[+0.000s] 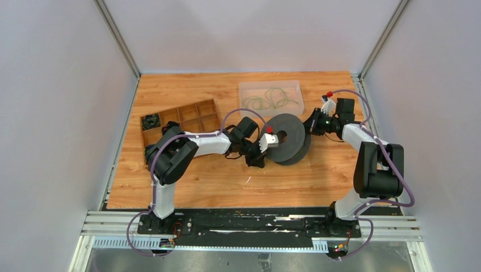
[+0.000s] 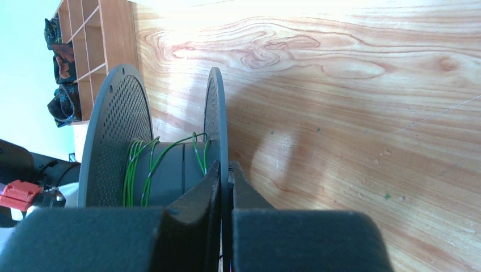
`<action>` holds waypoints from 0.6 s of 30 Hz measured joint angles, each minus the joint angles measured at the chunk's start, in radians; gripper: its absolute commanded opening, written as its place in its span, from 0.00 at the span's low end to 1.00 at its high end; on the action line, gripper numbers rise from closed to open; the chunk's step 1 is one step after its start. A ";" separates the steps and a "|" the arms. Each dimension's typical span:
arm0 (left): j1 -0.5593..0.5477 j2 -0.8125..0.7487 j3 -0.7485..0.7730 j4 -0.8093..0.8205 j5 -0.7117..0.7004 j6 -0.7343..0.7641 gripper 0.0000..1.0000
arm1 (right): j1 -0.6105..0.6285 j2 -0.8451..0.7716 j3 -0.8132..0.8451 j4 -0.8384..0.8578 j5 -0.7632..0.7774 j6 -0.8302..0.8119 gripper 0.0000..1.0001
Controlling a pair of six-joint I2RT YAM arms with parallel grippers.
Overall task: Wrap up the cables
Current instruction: Wrap the cable around the cable reel.
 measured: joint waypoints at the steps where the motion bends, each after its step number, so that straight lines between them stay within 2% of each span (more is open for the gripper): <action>1: -0.008 -0.001 -0.011 0.019 0.008 -0.018 0.00 | 0.000 0.000 -0.004 0.013 0.002 0.005 0.01; 18: -0.046 -0.003 -0.103 0.224 0.089 -0.201 0.00 | 0.000 0.000 -0.056 0.112 0.010 0.029 0.01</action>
